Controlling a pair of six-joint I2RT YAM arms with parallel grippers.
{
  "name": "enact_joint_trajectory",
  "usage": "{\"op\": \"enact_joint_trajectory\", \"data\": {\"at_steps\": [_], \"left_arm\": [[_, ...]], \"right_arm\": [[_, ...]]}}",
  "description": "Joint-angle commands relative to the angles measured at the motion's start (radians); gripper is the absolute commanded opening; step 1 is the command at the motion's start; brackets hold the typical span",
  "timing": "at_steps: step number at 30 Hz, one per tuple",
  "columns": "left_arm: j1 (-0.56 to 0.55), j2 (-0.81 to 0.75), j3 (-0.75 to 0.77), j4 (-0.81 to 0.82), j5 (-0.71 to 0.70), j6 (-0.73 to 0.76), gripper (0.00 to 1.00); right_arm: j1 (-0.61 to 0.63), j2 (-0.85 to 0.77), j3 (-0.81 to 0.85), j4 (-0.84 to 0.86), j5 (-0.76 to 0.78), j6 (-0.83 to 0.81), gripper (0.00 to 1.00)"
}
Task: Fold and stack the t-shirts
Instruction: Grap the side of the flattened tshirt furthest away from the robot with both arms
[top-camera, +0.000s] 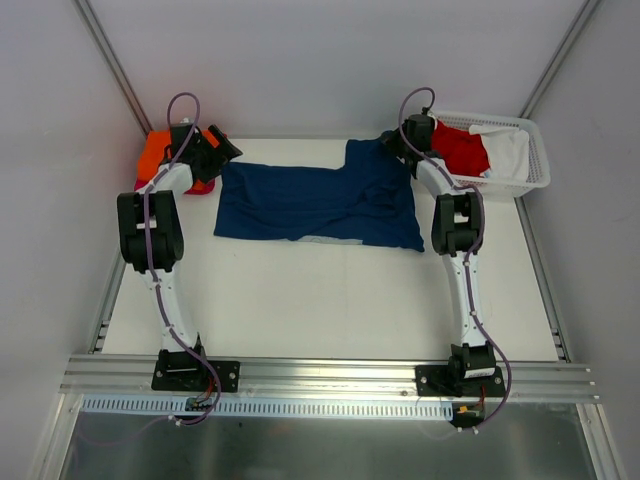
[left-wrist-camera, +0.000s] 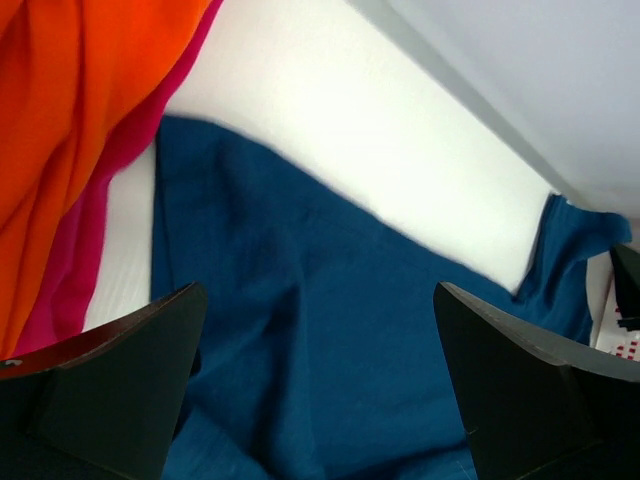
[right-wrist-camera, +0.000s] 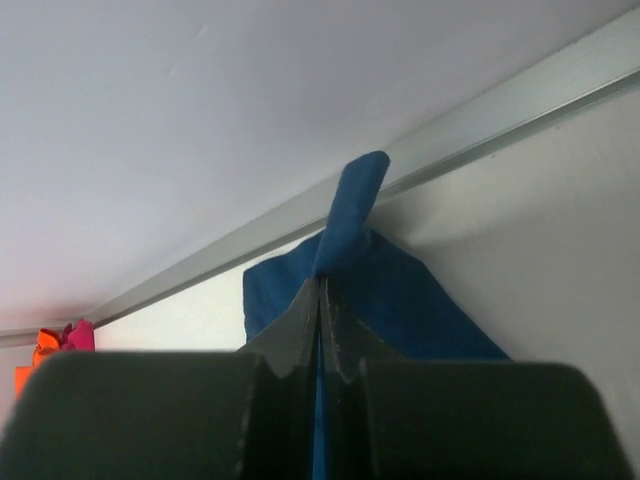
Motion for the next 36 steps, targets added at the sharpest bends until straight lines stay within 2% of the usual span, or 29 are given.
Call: {"op": "enact_joint_trajectory", "data": {"at_steps": [1,5,12,17,24,28,33,36], "left_arm": [[0.011,0.072,0.132,-0.026,0.064,0.027,0.99],[0.019,0.172,0.268,-0.052,0.089,0.016,0.99],[0.025,0.289,0.440,-0.164,-0.034,0.065,0.96],[0.026,0.287,0.416,-0.181,-0.109,0.070,0.97],[0.026,0.304,0.417,-0.196,-0.117,0.081,0.94],[0.025,0.335,0.446,-0.195,-0.099,0.075,0.90],[0.022,0.371,0.483,-0.195,-0.065,0.043,0.73],[0.017,0.399,0.508,-0.193,-0.048,0.027,0.70]], "right_arm": [[-0.181,-0.042,-0.066,-0.080,0.127,0.030,0.00],[-0.182,-0.074,-0.107,-0.079,0.112,0.019,0.00],[-0.179,-0.194,-0.276,-0.019,0.101,0.021,0.00],[-0.181,-0.257,-0.364,-0.005,0.061,0.011,0.00],[-0.181,-0.323,-0.431,0.004,0.060,-0.001,0.00],[-0.181,-0.331,-0.433,0.000,0.055,-0.010,0.00],[-0.179,-0.332,-0.431,-0.002,0.052,-0.012,0.00],[-0.178,-0.329,-0.427,-0.005,0.053,-0.015,0.00]]}}
